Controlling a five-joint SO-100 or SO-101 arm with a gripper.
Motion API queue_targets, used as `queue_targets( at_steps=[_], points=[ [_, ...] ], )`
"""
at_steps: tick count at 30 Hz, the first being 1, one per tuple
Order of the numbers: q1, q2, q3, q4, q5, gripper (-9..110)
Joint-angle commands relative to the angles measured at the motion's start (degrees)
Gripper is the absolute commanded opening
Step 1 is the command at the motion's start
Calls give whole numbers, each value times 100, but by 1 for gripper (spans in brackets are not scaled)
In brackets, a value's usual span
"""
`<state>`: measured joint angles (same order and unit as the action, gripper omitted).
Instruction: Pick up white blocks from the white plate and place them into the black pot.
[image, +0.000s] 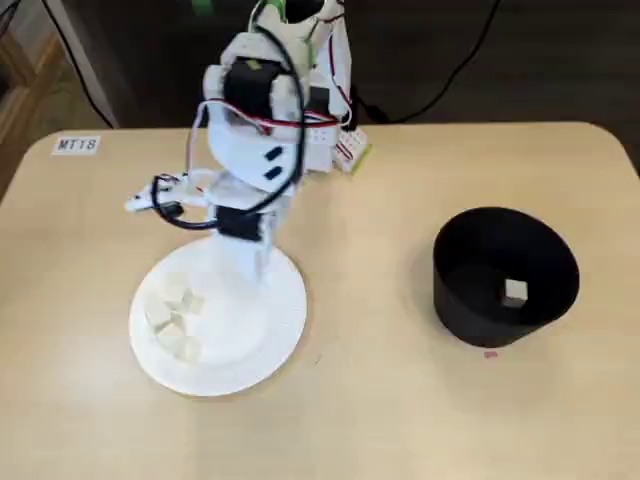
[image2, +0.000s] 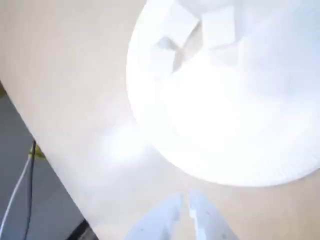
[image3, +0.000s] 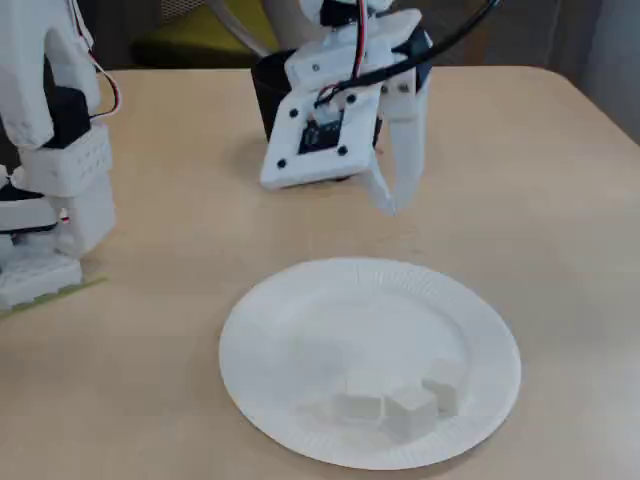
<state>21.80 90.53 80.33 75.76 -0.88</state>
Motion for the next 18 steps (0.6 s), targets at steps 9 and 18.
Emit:
queue_targets(
  at_steps=[9,18],
  points=[
    [791,-1204,-141,-712,193,37],
    [923,-2470,-1433,-378,26,32]
  ],
)
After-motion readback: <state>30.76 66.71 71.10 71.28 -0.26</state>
